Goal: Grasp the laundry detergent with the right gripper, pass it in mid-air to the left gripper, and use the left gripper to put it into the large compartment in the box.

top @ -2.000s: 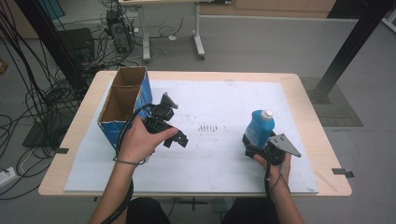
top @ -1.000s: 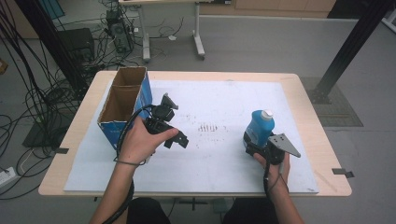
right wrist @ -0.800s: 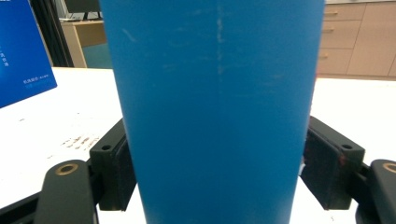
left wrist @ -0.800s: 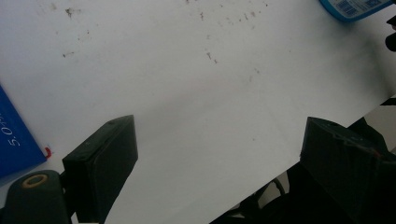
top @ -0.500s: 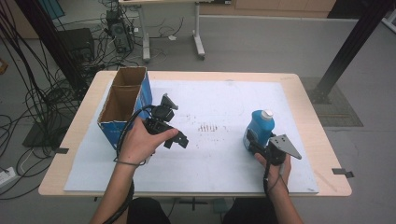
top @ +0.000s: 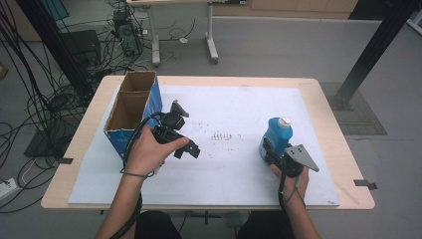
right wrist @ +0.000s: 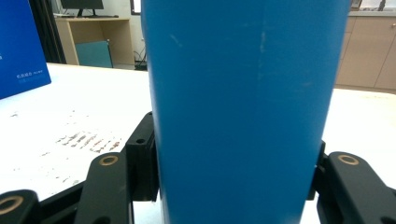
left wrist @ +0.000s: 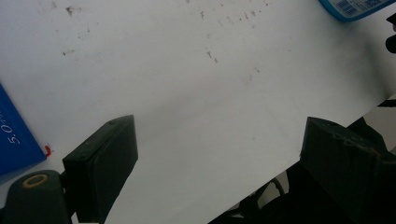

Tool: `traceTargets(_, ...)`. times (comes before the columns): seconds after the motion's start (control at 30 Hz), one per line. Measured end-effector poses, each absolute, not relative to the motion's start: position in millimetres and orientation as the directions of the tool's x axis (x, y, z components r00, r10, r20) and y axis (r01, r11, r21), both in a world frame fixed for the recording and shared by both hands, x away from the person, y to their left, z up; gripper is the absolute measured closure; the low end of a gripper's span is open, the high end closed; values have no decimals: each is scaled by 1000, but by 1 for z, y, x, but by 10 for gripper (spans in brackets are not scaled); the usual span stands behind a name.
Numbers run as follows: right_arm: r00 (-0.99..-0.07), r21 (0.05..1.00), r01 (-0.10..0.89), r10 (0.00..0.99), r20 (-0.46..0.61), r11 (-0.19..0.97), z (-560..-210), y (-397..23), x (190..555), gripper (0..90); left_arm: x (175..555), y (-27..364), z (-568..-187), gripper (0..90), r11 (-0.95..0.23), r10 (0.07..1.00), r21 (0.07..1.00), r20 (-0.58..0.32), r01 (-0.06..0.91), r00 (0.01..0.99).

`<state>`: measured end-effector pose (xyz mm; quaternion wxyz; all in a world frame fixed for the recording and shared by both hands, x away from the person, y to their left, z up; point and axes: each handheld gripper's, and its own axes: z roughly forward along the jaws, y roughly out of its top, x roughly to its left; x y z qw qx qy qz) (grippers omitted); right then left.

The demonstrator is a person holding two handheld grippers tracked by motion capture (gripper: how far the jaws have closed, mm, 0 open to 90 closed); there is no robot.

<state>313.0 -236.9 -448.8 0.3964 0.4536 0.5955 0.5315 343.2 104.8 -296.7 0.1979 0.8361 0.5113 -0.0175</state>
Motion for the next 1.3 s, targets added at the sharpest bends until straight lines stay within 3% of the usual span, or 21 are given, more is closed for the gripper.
traceTargets(1.3, -268, 993, 110, 963, -3, 34, -450, -236, 313, 428, 343, 102, -295, 115, -403, 847, 311, -228, 861, 479)
